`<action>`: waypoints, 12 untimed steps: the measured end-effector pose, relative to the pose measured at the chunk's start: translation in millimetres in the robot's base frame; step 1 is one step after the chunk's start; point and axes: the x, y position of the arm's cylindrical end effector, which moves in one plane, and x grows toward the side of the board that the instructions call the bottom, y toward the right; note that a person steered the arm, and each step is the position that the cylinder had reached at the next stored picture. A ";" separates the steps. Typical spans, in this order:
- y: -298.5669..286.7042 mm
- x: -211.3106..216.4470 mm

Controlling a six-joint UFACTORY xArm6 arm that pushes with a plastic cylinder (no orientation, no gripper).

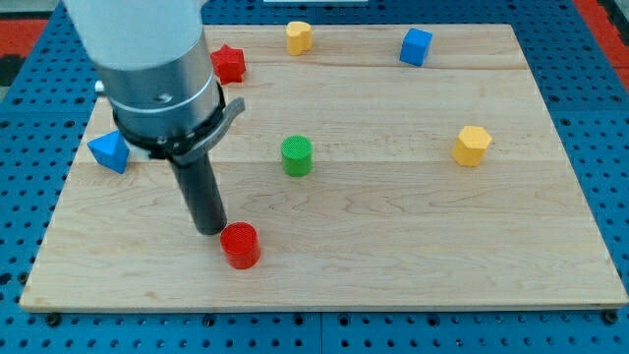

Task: Push the red circle towards the bottom center and right a bit

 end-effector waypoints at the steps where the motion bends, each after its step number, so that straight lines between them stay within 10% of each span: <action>1: 65.2 14.2; 3: 64.9 71.9; 9: 173.5 -30.7; 12: 272.4 -7.6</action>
